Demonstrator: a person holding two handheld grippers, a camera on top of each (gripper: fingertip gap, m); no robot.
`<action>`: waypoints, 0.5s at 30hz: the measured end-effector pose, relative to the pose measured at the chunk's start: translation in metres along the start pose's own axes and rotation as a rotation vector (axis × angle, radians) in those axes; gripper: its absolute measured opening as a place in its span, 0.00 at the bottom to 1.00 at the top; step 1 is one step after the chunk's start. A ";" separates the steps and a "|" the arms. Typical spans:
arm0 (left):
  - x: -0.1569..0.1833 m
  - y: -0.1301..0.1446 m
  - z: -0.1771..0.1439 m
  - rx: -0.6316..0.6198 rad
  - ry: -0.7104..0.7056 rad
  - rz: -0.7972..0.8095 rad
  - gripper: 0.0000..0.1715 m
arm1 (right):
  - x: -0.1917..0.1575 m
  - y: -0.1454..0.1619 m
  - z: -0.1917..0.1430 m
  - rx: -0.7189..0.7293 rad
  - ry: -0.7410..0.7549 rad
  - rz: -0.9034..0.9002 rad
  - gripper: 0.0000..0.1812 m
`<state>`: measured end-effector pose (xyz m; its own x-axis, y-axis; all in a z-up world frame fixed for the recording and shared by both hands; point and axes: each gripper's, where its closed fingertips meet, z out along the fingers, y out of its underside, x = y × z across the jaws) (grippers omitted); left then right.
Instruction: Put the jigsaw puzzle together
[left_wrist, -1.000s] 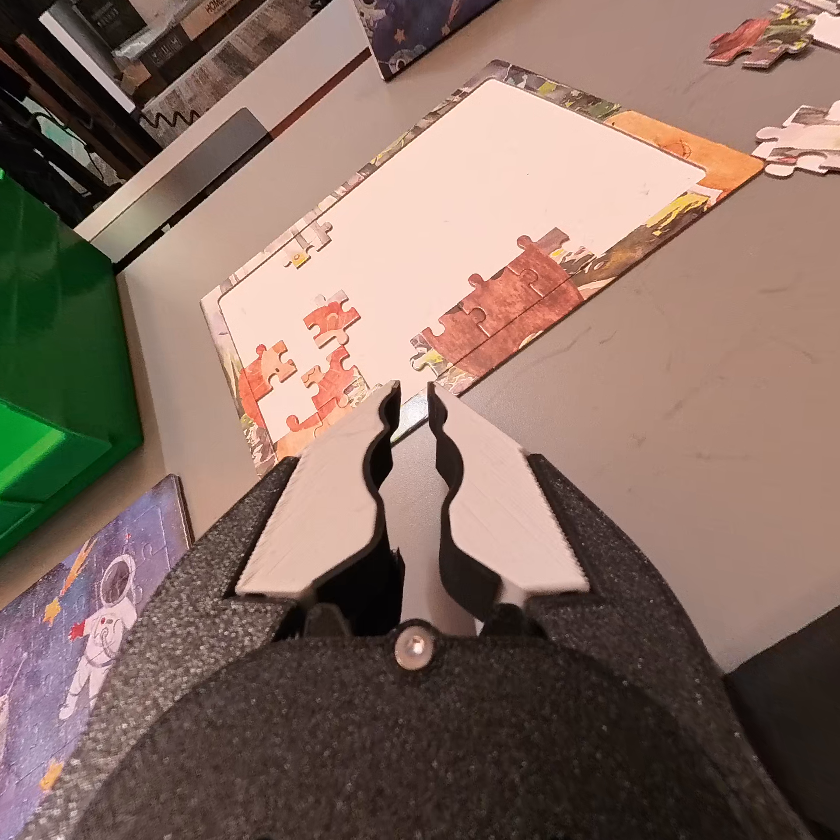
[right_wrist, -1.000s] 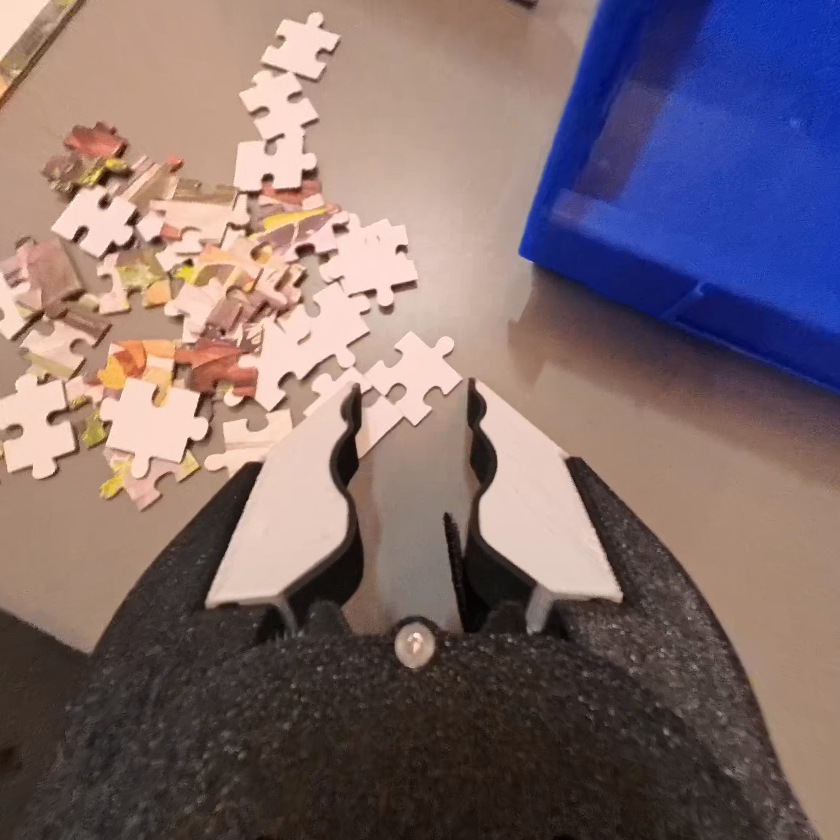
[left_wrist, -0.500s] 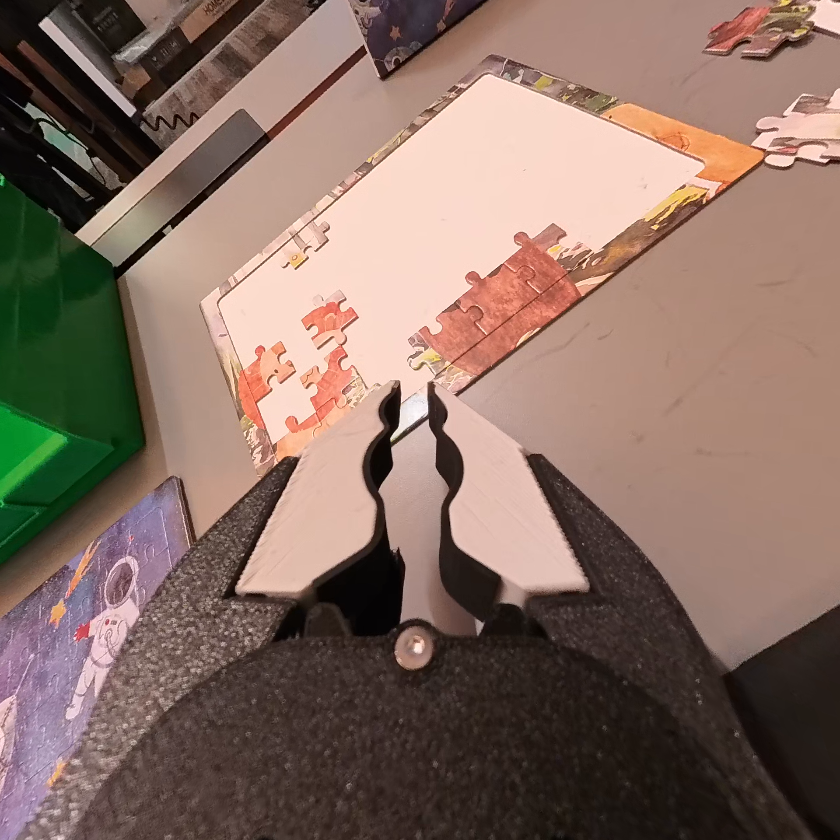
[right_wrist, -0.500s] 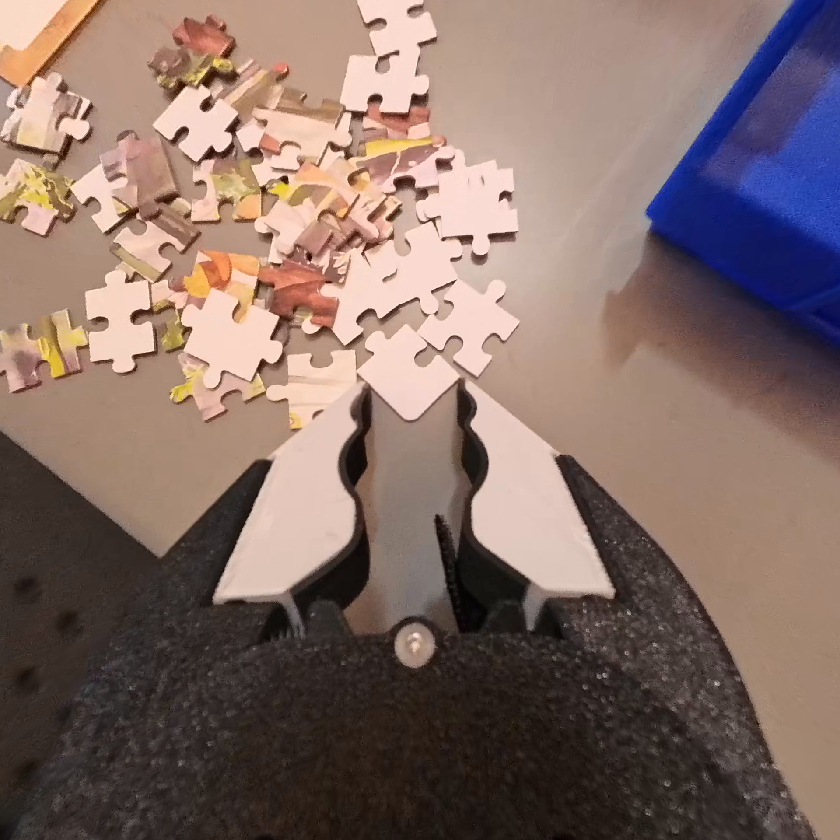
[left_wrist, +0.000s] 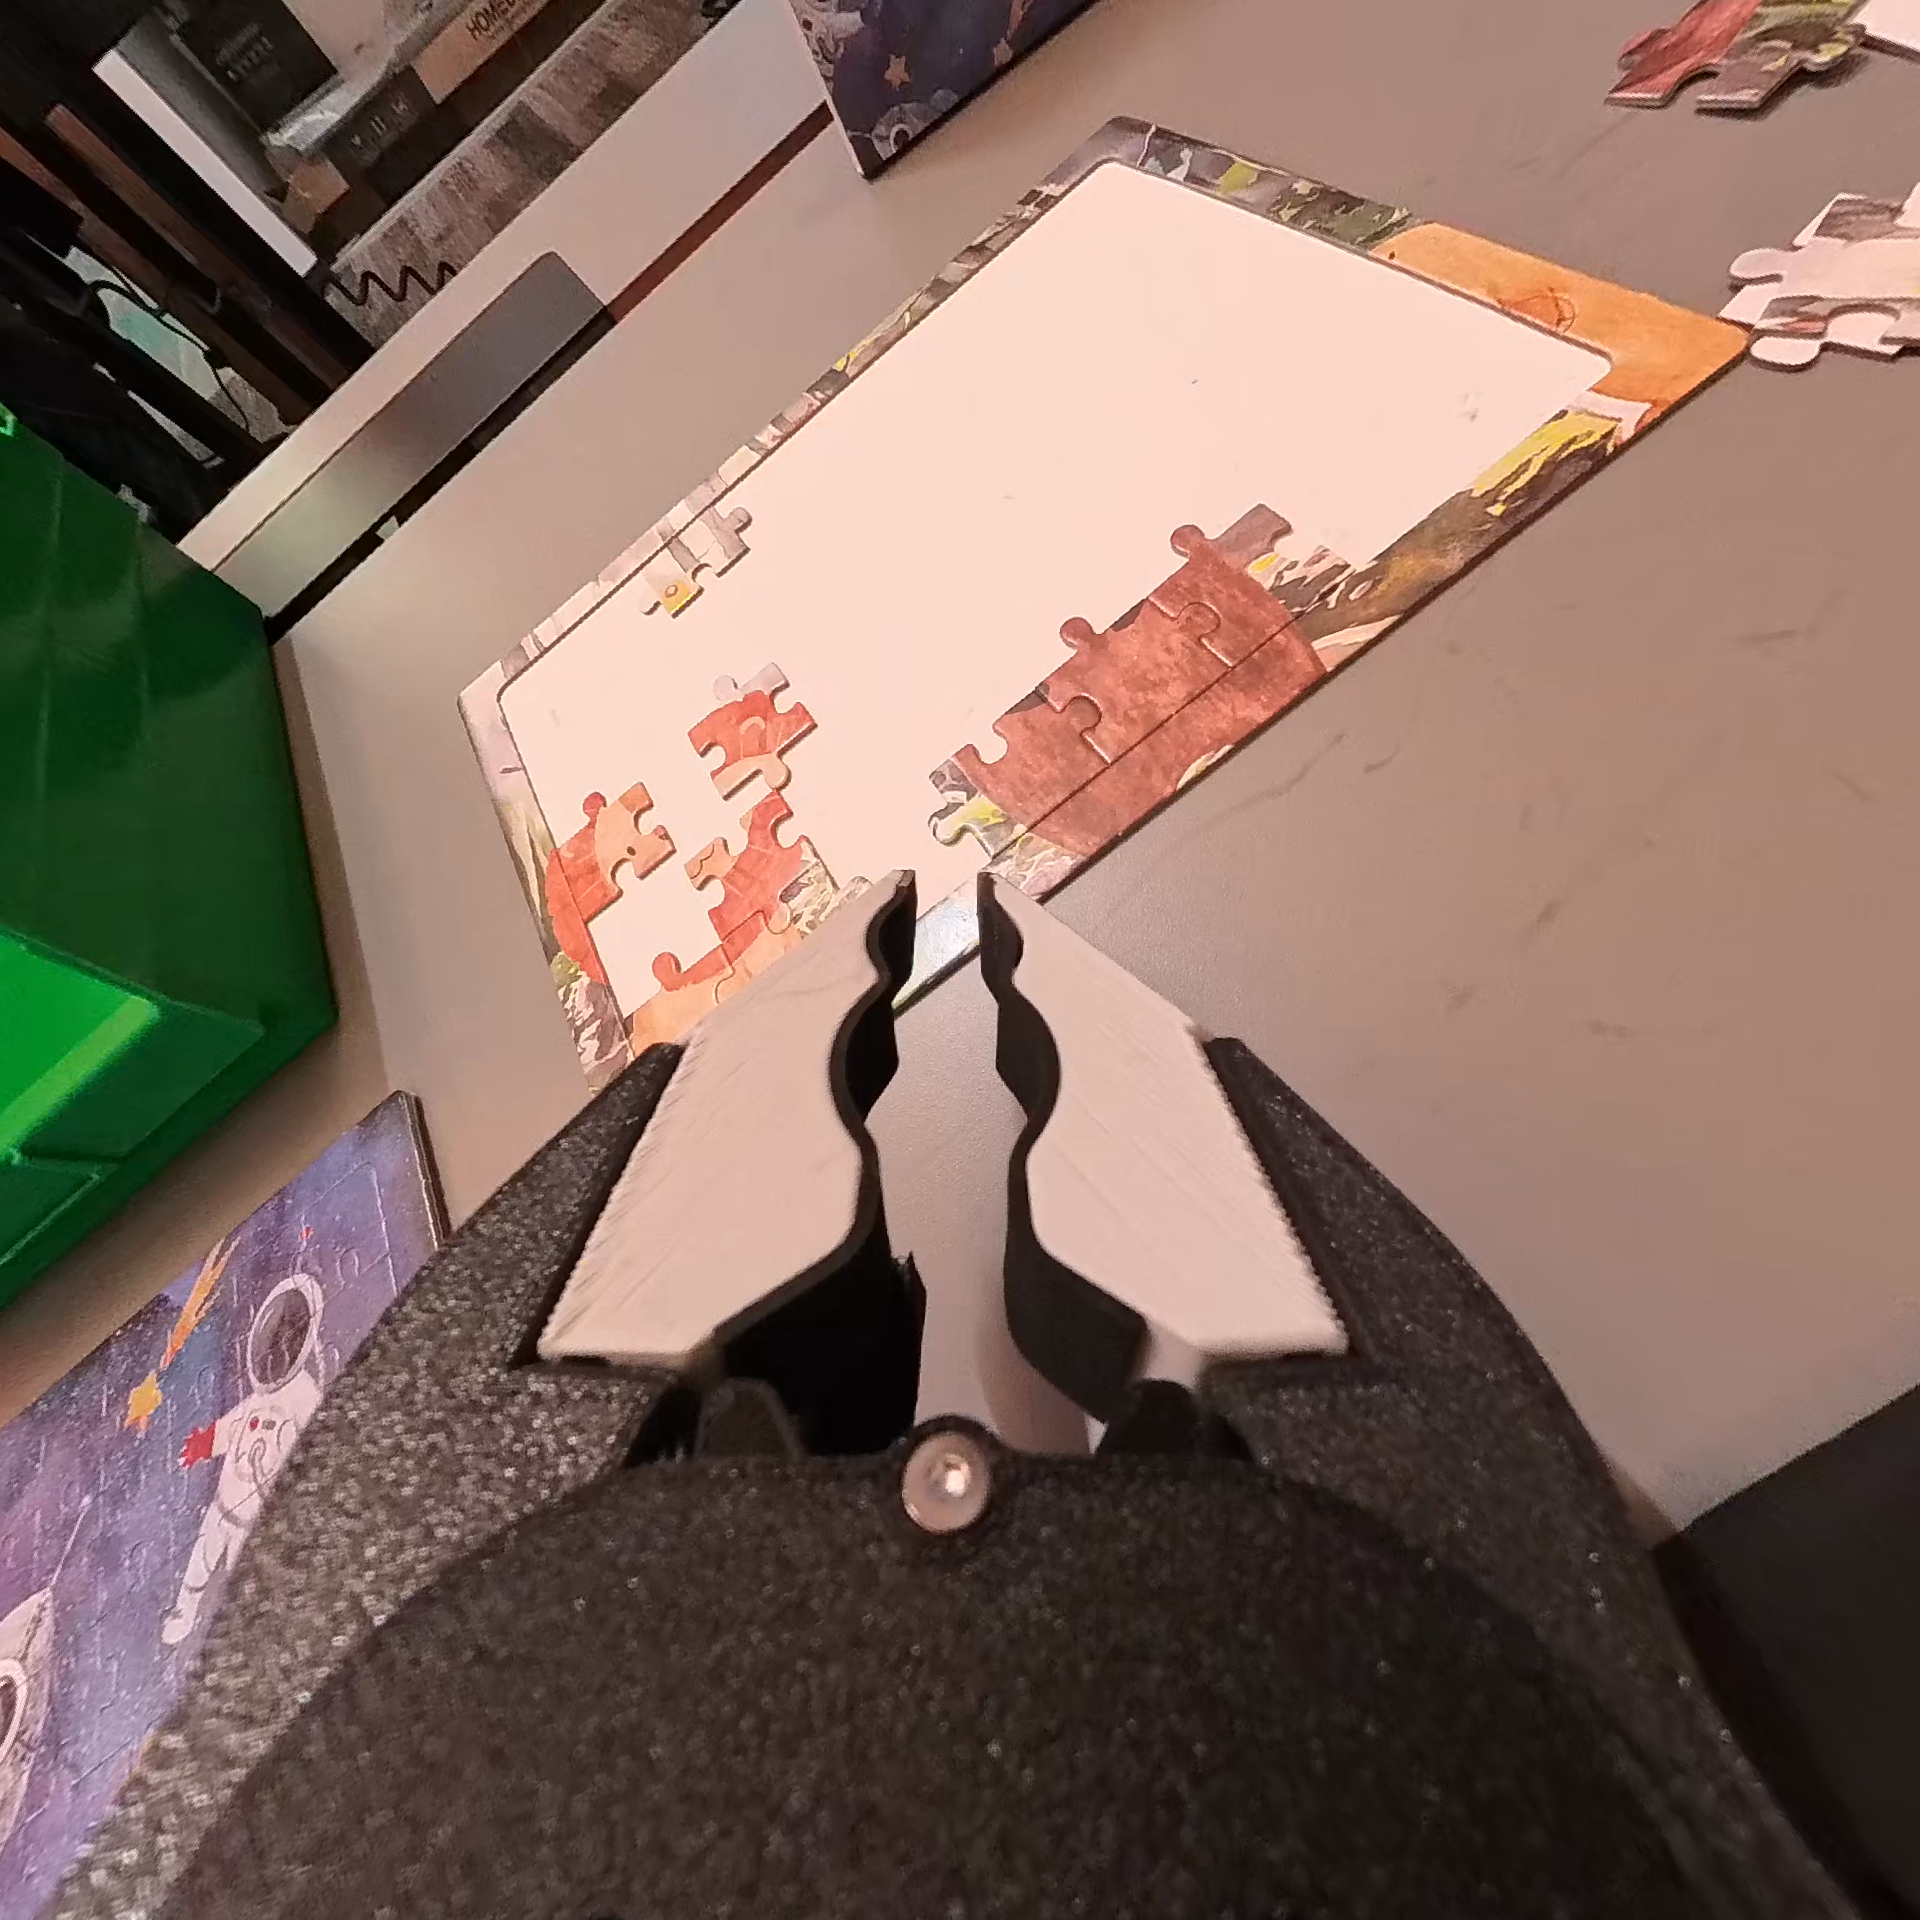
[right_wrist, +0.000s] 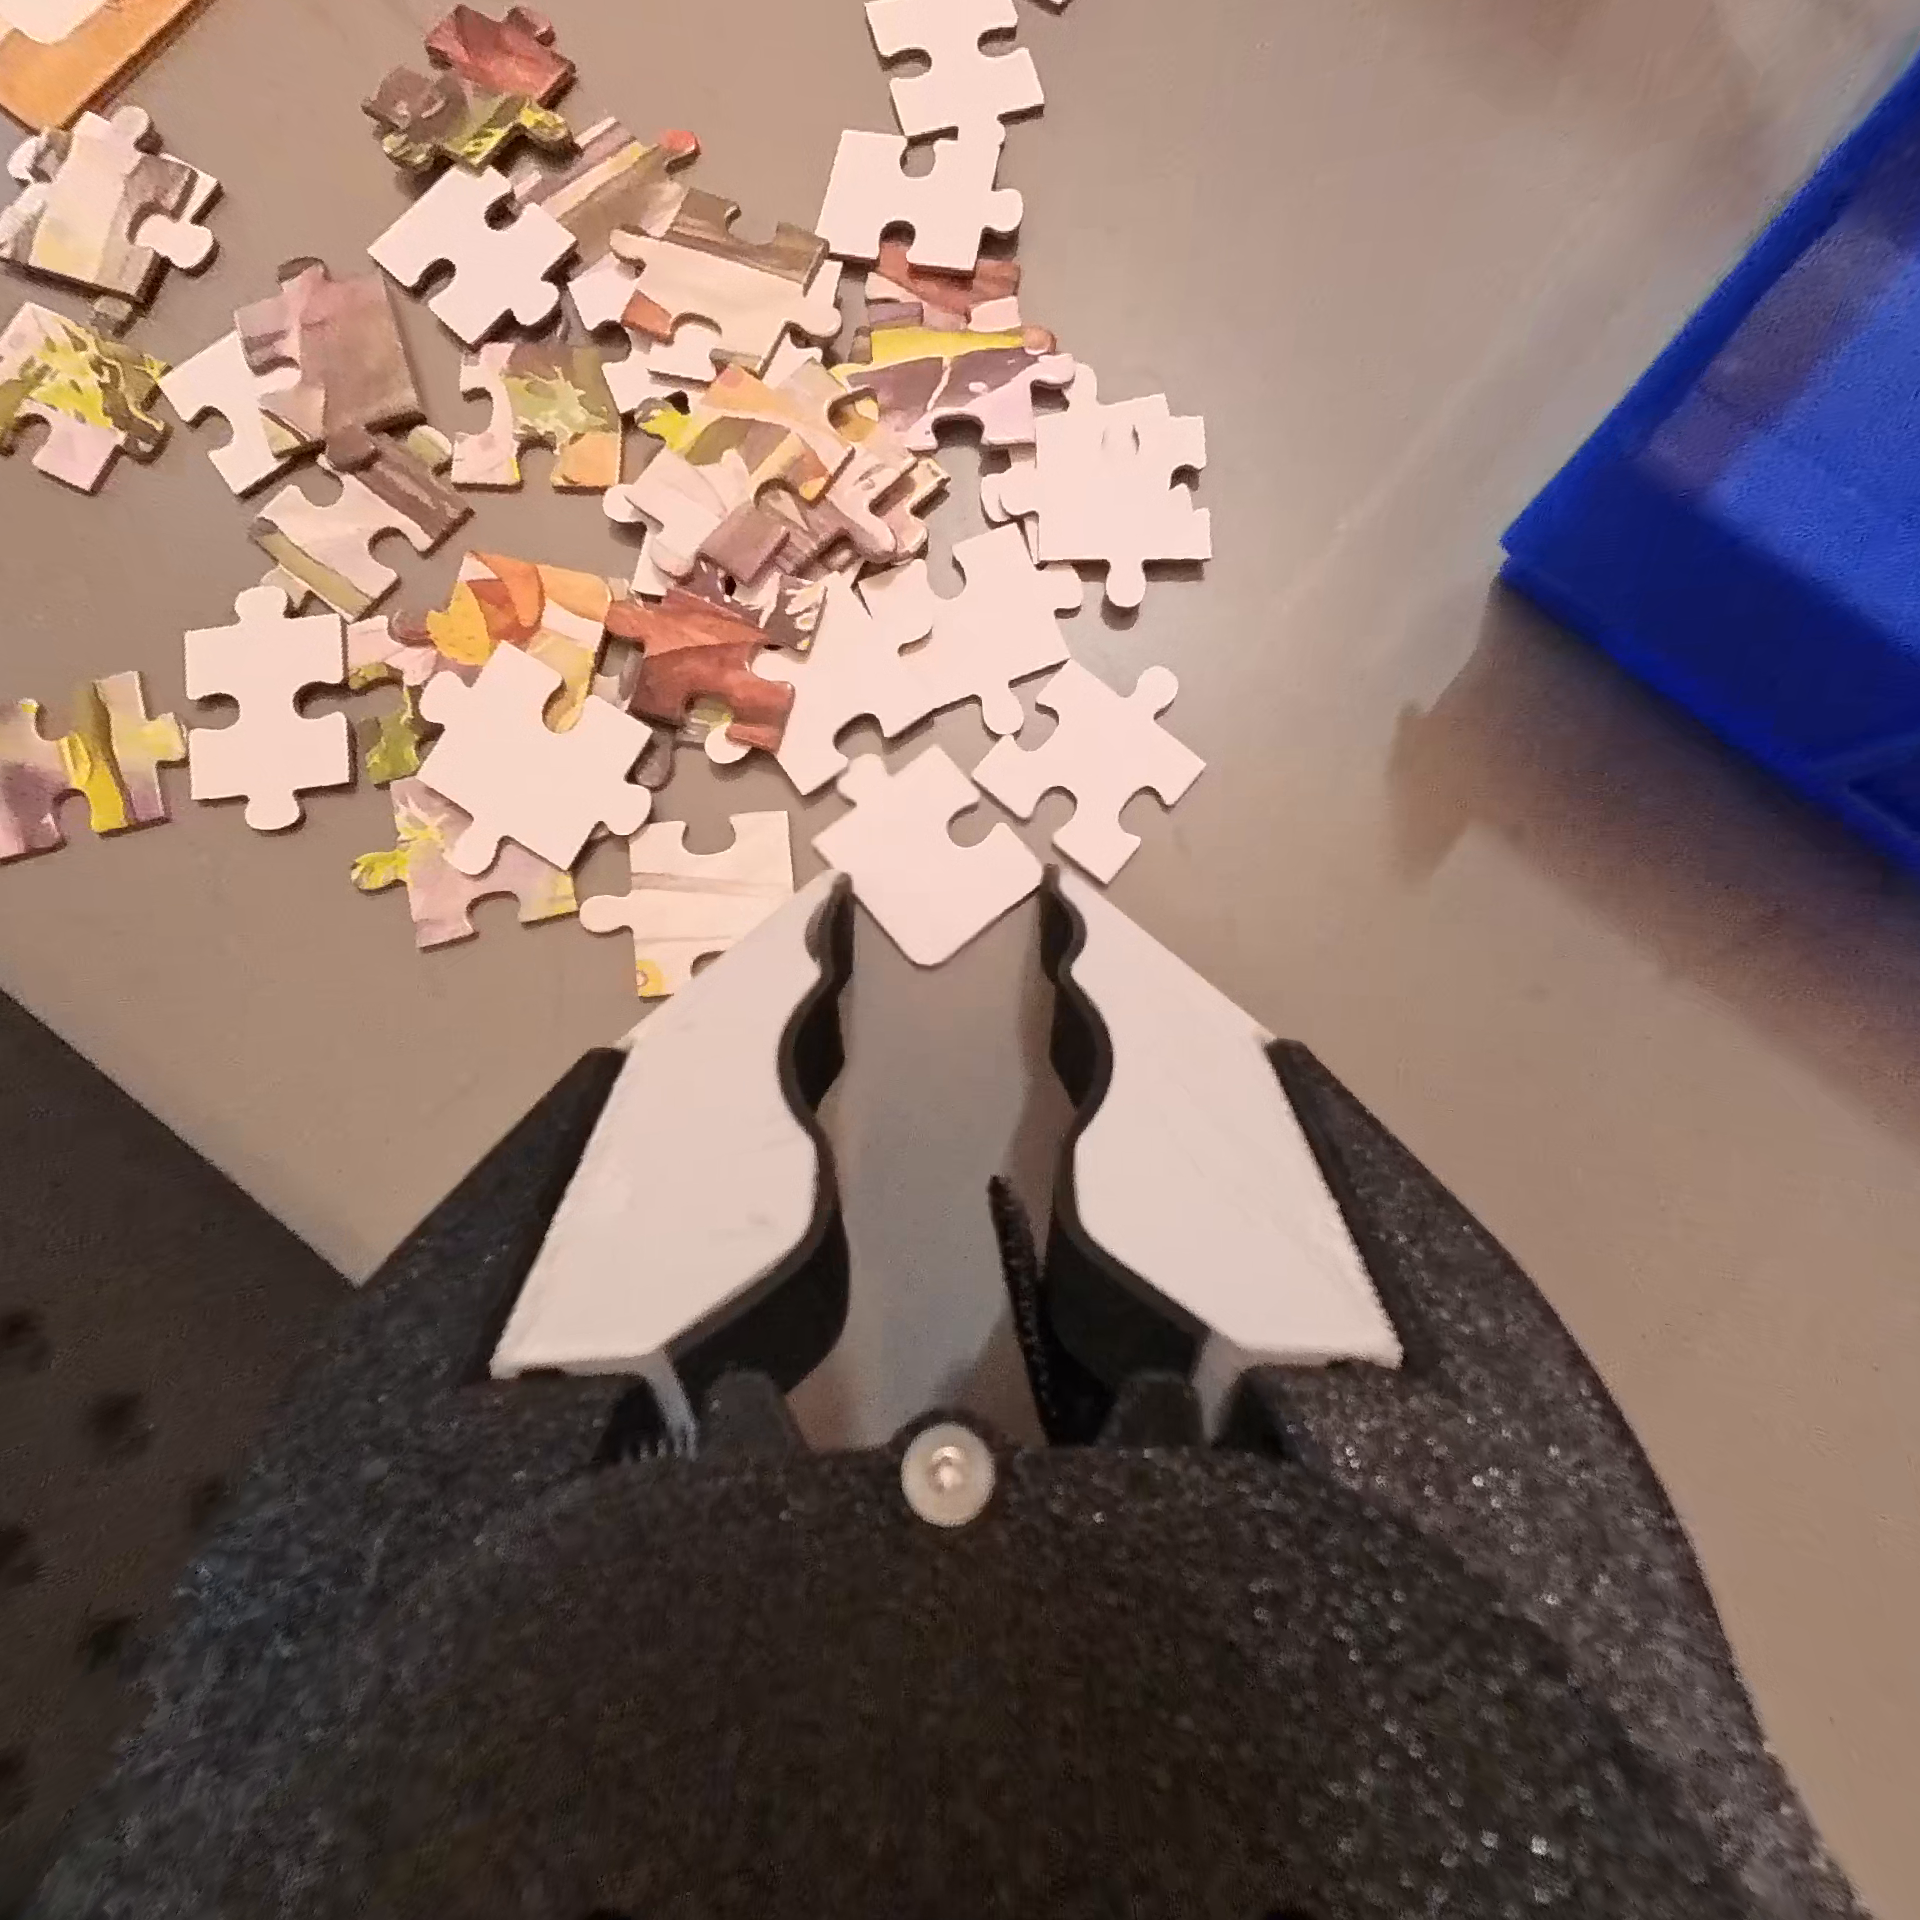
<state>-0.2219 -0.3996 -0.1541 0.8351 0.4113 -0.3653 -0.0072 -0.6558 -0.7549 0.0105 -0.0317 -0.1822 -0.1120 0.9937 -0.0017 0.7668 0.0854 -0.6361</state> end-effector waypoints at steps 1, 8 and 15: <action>0.000 0.000 0.000 0.001 0.000 -0.001 0.06 | 0.000 0.000 0.000 0.004 0.001 -0.003 0.20; 0.000 0.000 0.000 0.002 0.000 -0.001 0.06 | -0.002 -0.014 -0.015 0.102 -0.031 0.021 0.09; 0.000 0.001 0.000 -0.003 -0.003 0.004 0.06 | 0.006 -0.012 0.004 -0.052 0.013 0.047 0.28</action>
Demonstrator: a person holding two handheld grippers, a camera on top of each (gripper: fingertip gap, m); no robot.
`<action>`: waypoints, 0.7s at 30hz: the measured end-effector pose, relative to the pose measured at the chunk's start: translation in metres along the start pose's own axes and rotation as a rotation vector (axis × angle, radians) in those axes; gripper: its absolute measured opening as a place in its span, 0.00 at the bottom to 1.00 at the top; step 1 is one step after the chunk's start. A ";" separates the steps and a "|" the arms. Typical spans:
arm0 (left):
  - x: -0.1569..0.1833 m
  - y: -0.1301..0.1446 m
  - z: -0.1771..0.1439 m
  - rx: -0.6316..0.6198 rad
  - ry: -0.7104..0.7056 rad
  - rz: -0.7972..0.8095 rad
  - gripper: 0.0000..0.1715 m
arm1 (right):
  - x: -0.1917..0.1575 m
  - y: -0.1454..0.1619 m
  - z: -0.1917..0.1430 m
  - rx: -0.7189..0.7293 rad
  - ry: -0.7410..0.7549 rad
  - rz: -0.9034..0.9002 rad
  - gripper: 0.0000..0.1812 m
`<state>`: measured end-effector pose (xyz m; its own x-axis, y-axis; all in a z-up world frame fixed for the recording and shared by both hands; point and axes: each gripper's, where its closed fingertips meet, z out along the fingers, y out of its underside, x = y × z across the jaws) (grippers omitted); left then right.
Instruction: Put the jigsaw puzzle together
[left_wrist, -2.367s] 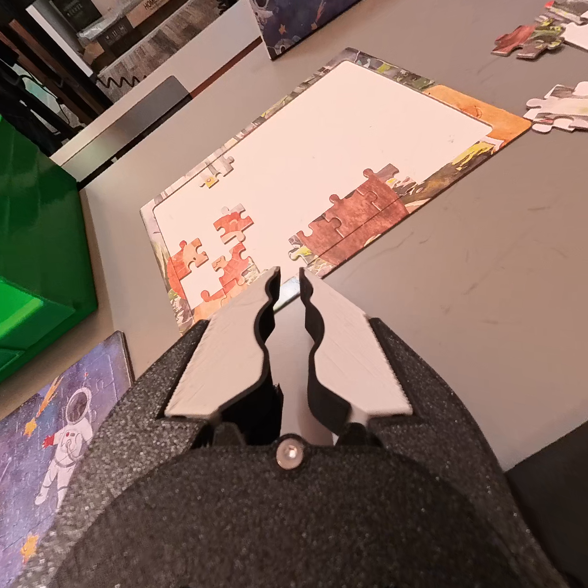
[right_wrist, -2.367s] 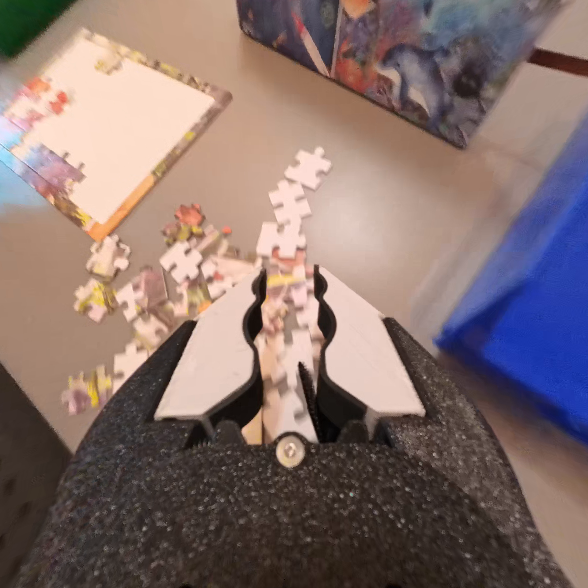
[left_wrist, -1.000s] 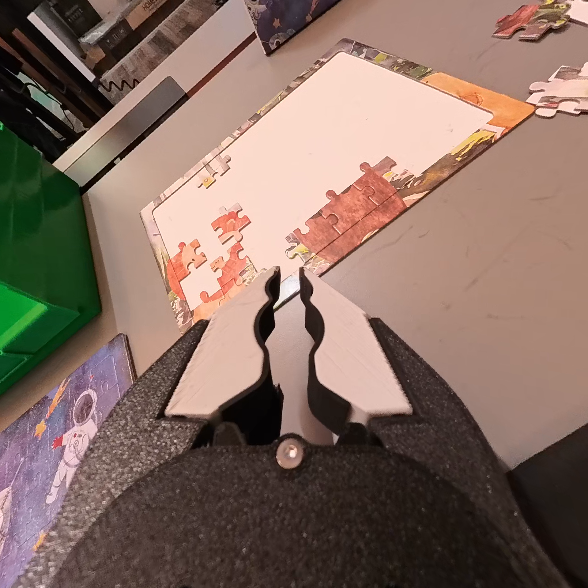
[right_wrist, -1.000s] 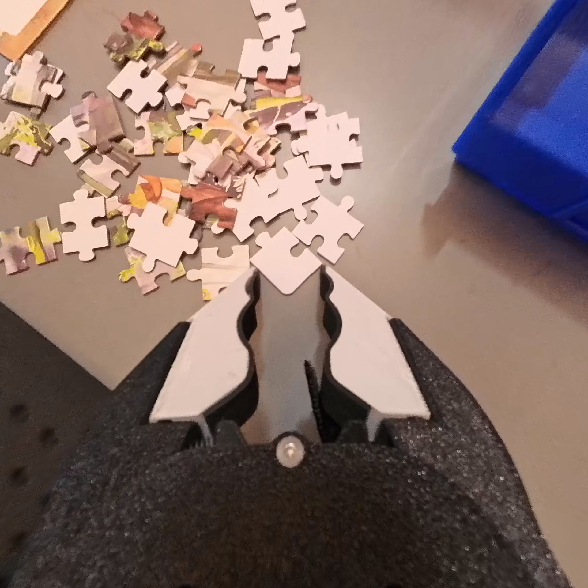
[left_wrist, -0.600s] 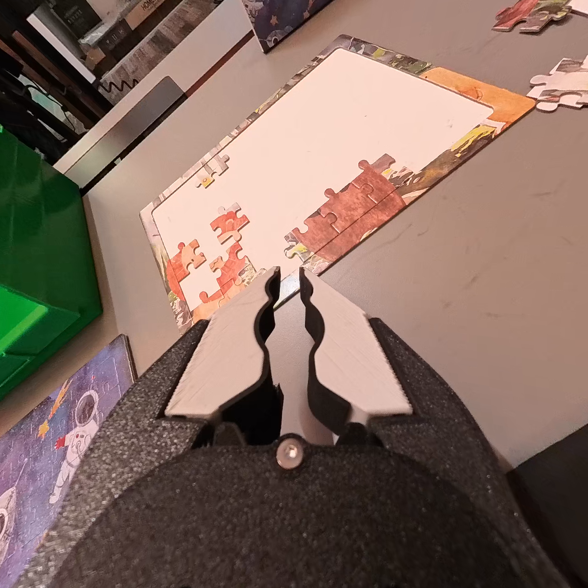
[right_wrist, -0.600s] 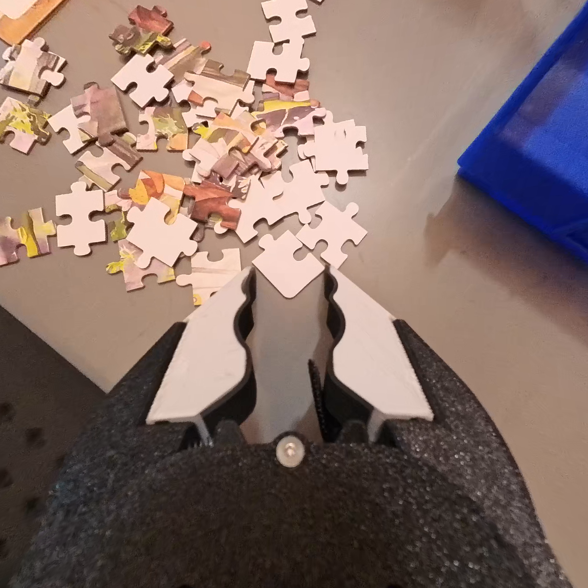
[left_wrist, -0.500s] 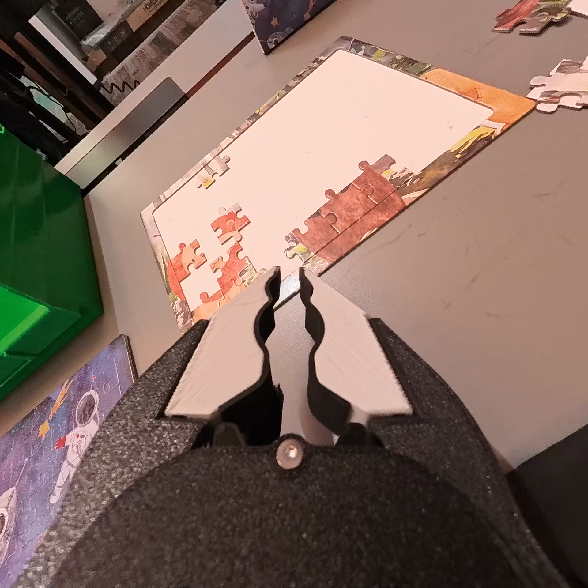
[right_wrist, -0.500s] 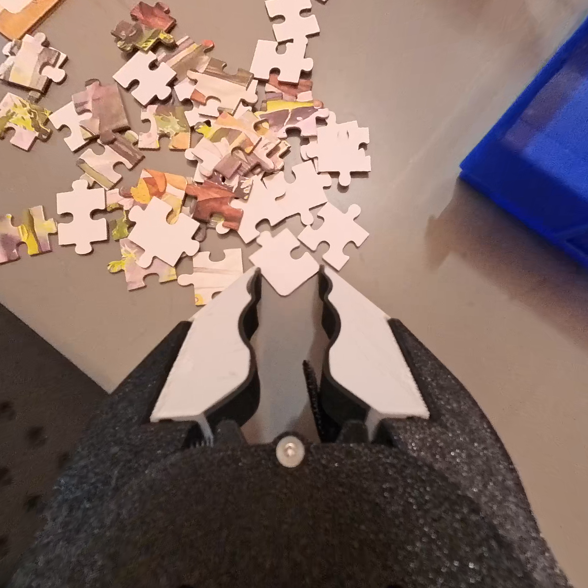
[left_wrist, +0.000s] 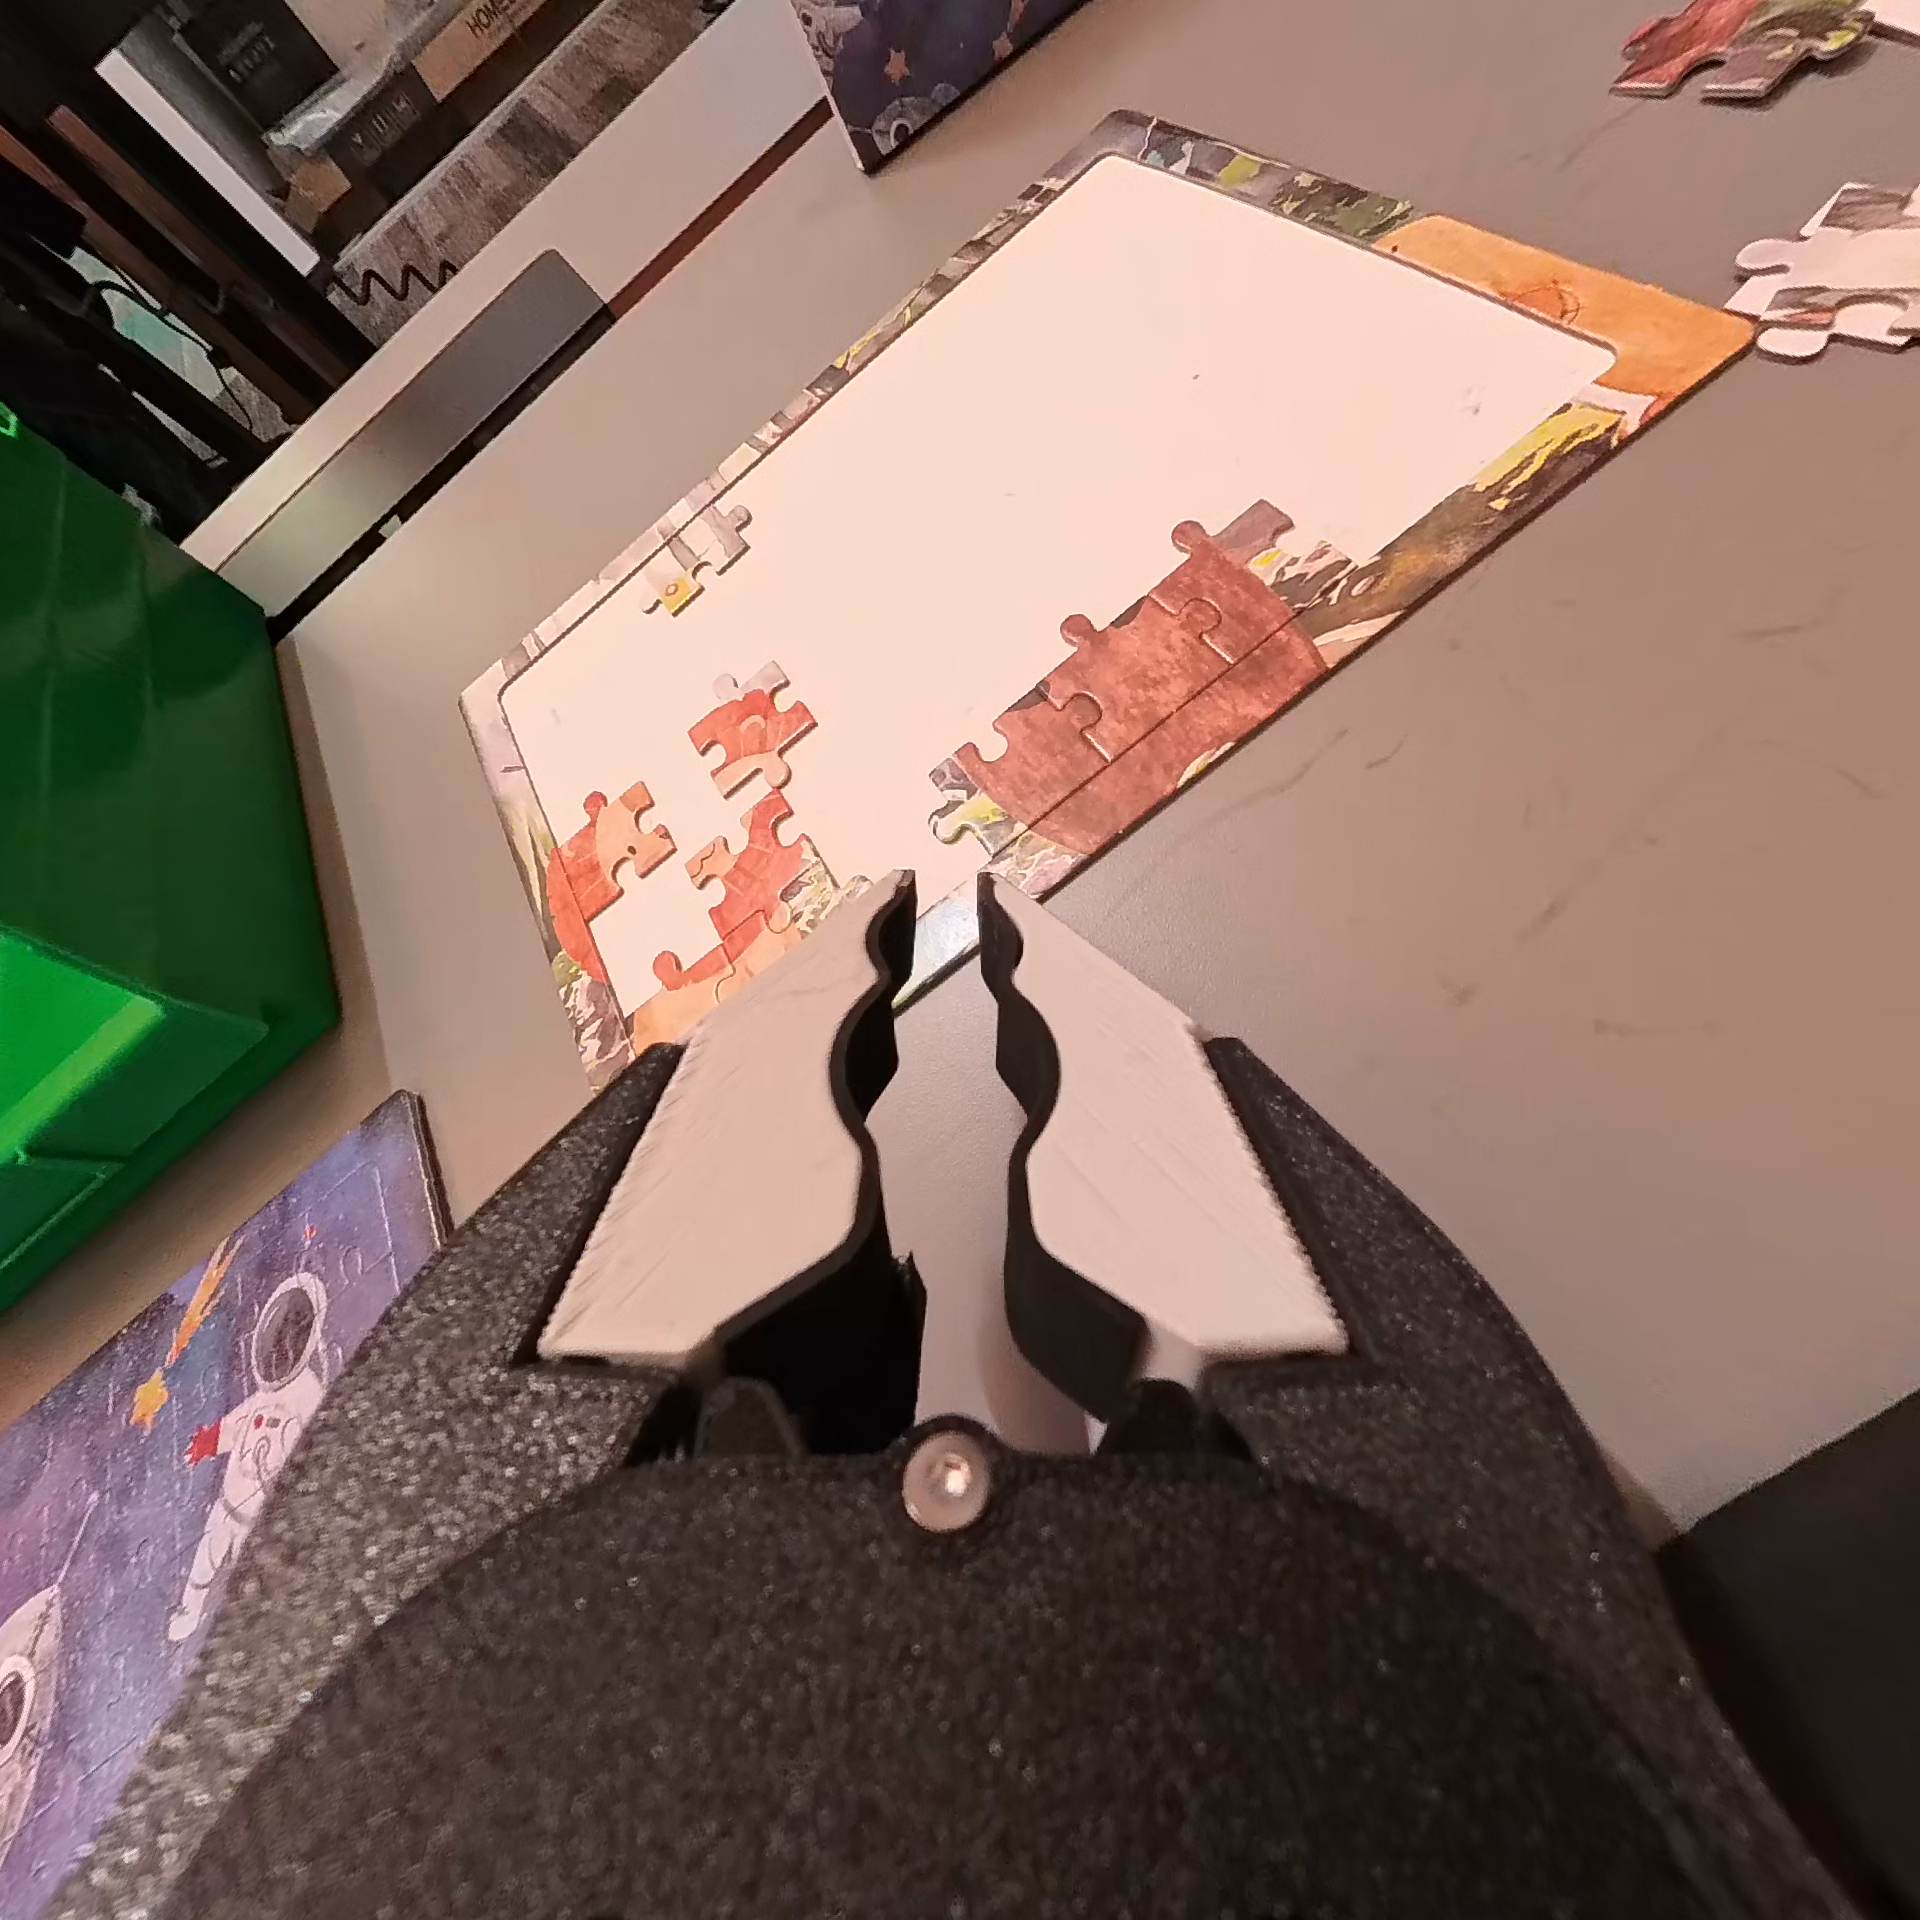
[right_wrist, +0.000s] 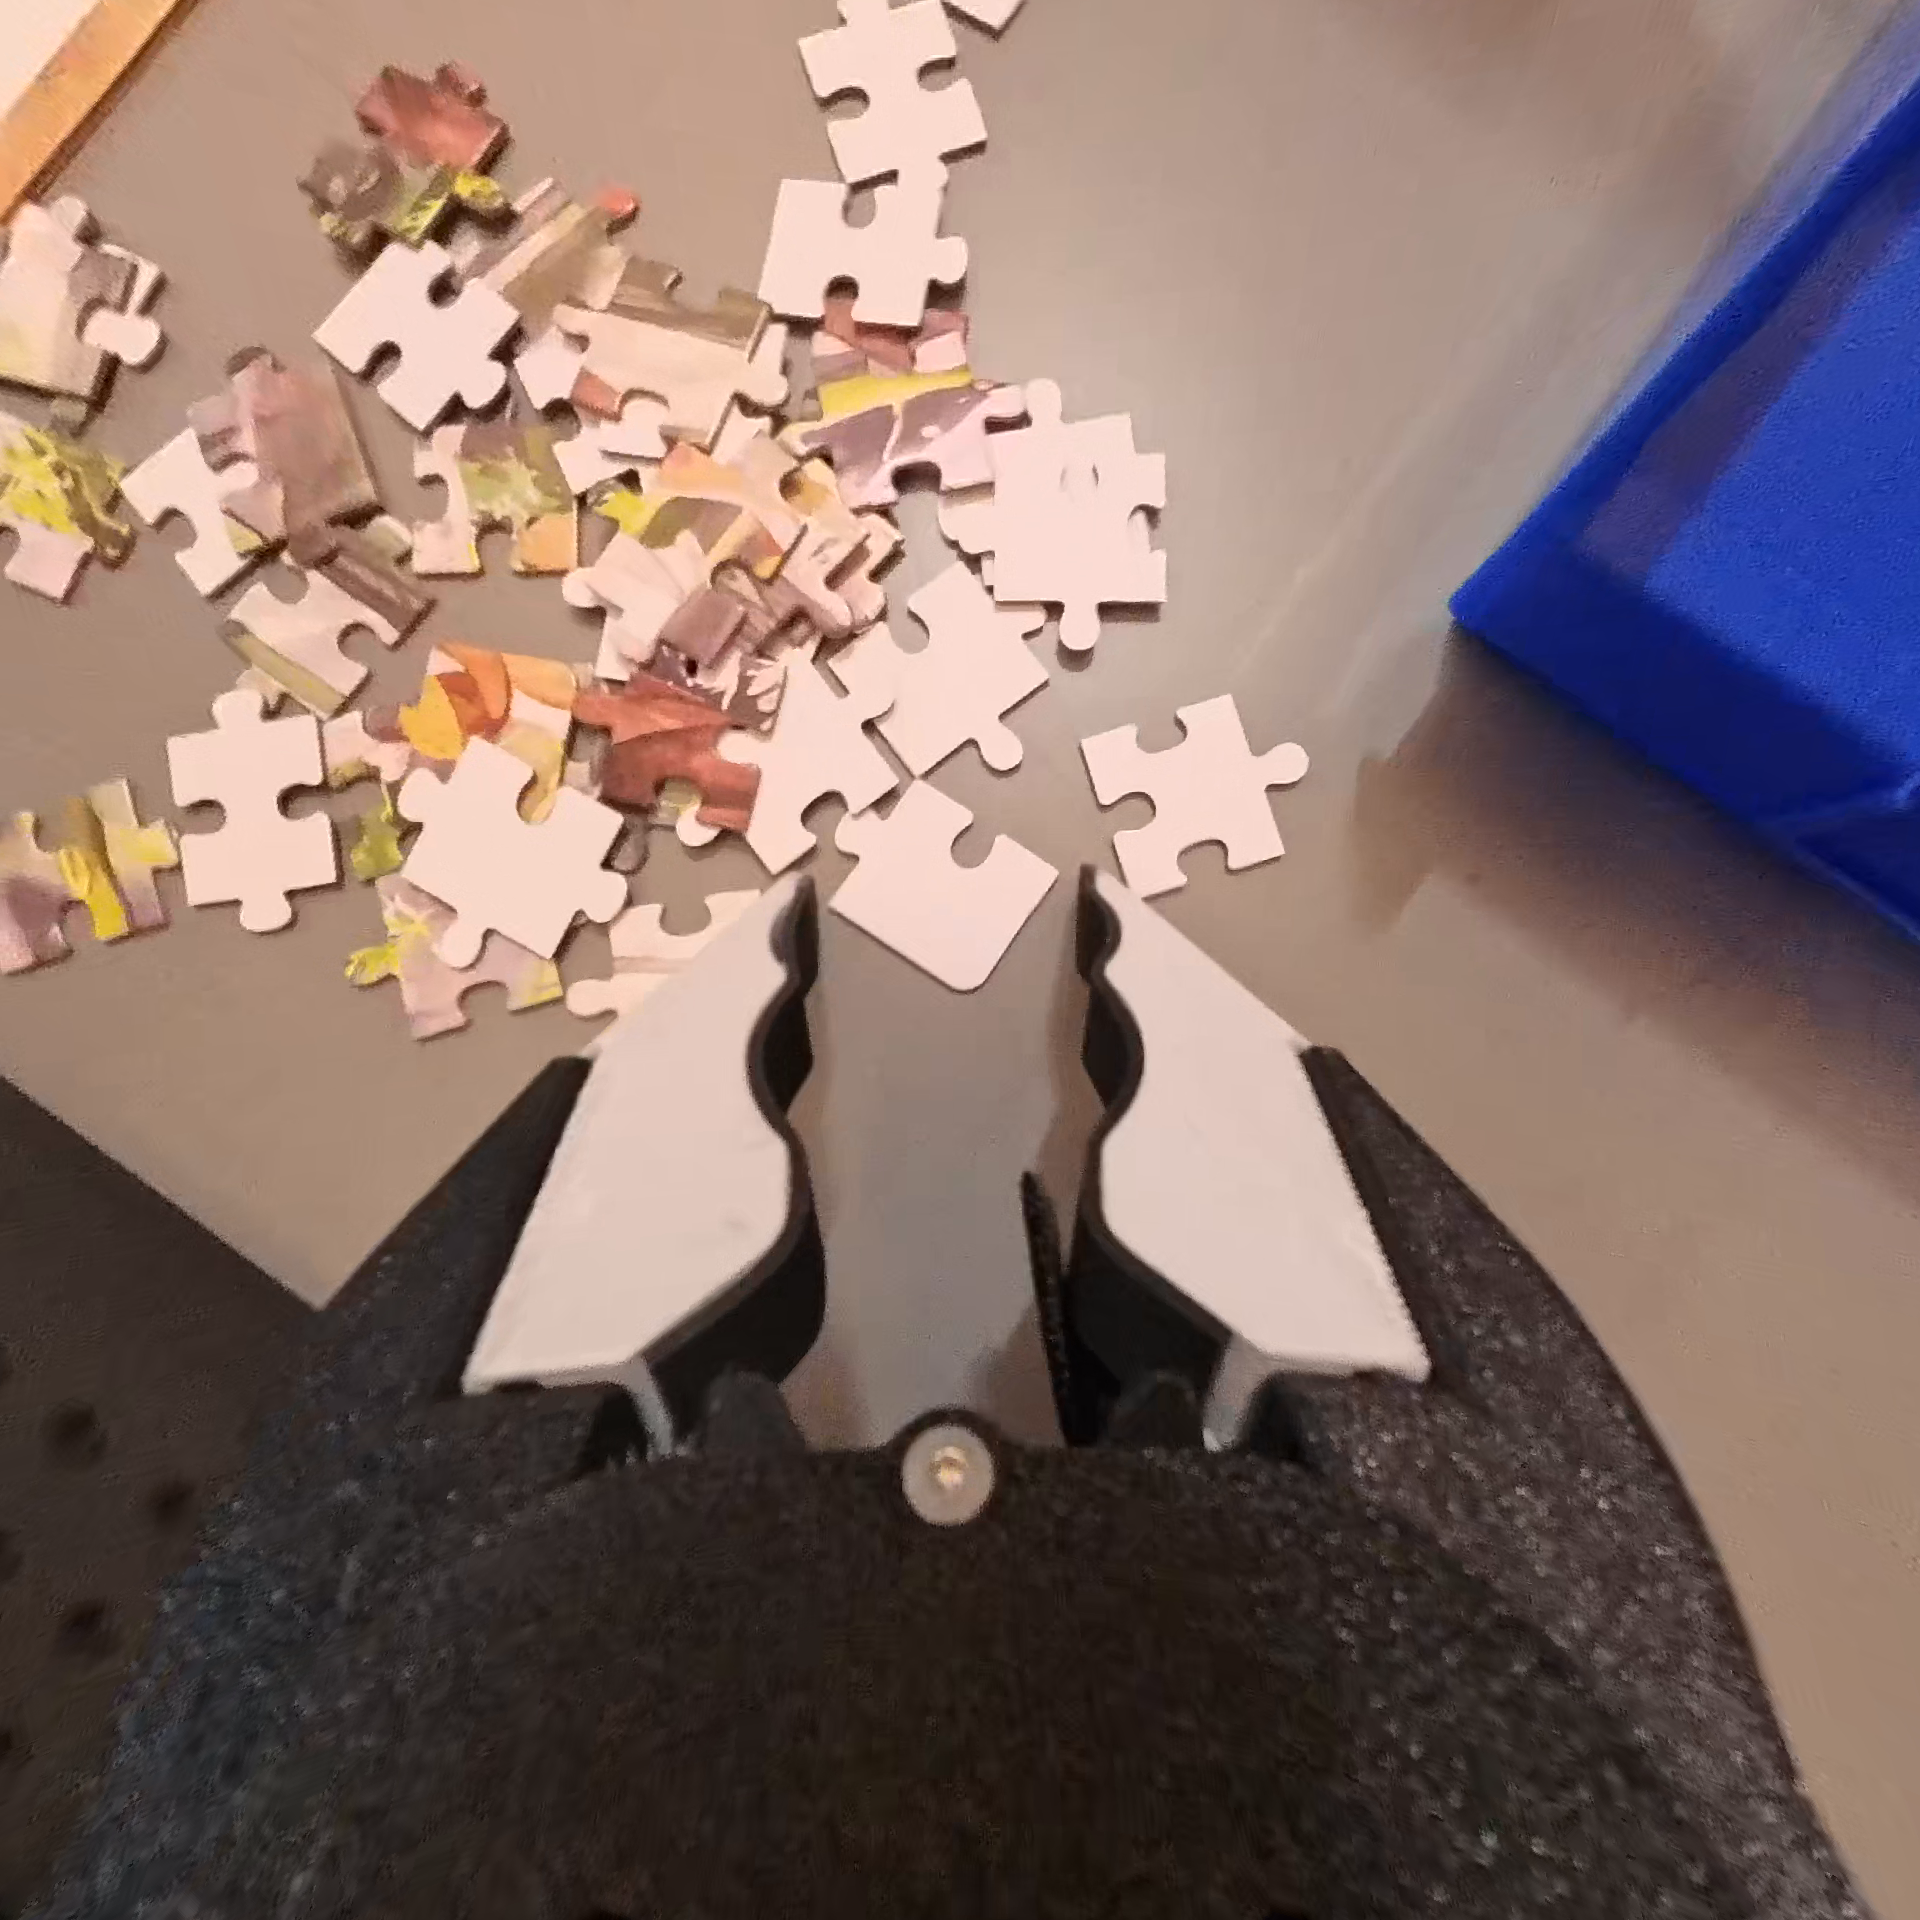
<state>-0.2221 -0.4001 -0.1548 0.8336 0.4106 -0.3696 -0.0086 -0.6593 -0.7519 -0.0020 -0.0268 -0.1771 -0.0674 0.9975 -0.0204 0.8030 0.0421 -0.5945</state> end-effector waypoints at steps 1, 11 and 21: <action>0.000 0.000 0.000 0.000 -0.002 0.000 0.06 | 0.001 0.001 0.002 -0.019 0.011 0.013 0.27; 0.000 -0.001 -0.001 0.003 -0.007 0.009 0.06 | -0.001 0.001 0.007 -0.222 0.073 0.016 0.23; -0.002 -0.009 -0.003 0.039 -0.008 -0.023 0.06 | -0.075 -0.101 -0.086 0.616 -0.750 0.238 0.22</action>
<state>-0.2224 -0.3969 -0.1463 0.8293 0.4308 -0.3559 -0.0109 -0.6243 -0.7811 -0.0277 -0.1012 -0.0465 -0.4718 0.6735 -0.5691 0.4111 -0.4030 -0.8177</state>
